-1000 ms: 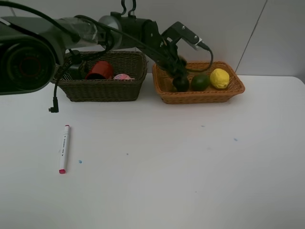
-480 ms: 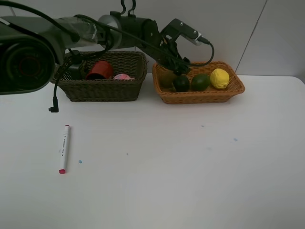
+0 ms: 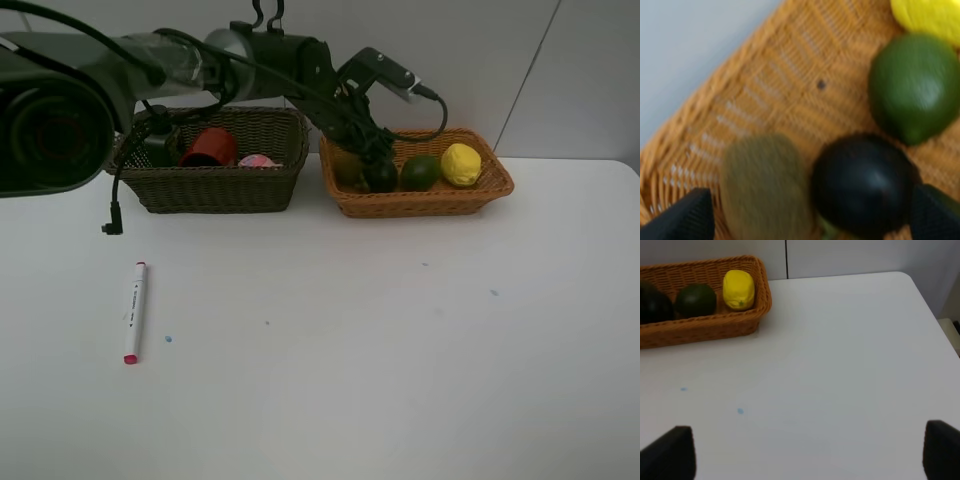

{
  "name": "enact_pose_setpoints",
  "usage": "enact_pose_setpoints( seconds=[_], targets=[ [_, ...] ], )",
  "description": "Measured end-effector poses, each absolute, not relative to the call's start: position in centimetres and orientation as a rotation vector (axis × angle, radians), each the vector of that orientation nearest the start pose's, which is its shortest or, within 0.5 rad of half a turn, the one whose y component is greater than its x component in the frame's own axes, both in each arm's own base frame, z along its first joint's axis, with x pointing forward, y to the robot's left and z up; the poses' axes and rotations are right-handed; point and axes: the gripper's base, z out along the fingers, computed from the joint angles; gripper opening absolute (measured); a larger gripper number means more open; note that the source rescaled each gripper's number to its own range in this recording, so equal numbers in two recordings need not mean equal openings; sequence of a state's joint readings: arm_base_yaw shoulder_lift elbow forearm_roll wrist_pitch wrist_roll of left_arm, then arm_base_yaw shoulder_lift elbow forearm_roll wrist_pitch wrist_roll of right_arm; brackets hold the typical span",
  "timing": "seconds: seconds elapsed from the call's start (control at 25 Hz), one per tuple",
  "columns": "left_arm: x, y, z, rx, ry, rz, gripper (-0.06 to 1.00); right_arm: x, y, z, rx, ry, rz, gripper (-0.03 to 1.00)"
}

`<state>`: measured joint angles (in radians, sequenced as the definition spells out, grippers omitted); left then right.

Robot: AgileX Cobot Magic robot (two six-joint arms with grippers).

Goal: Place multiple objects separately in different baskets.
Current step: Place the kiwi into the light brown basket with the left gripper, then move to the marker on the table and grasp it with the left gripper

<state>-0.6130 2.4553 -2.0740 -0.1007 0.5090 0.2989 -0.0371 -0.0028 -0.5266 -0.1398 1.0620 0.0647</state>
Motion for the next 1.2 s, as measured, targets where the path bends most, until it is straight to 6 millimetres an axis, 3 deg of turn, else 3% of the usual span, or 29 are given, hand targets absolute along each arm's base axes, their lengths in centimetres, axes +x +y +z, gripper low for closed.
enact_pose_setpoints(
  seconds=[0.4,0.6,0.72,0.92,1.2],
  targets=[
    [41.0,-29.6,23.1,0.974,2.483,-0.255,1.0,-0.9,-1.1,28.5,0.111,2.009,-0.149,0.99],
    [39.1,-27.8,25.5,0.819,2.694,-0.186,1.0,-0.9,-1.1,28.5,0.111,2.009,-0.149,0.99],
    [38.4,-27.0,27.1,0.624,2.741,-0.189,1.0,-0.9,-1.1,28.5,0.111,2.009,-0.149,0.99],
    [36.8,-25.7,28.2,0.371,2.811,-0.192,1.0,-0.9,-1.1,28.5,0.111,2.009,-0.149,0.99],
    [33.0,-22.9,27.2,0.284,2.934,-0.119,1.0,-0.9,-1.1,28.5,0.111,2.009,-0.149,0.99]
  ],
)
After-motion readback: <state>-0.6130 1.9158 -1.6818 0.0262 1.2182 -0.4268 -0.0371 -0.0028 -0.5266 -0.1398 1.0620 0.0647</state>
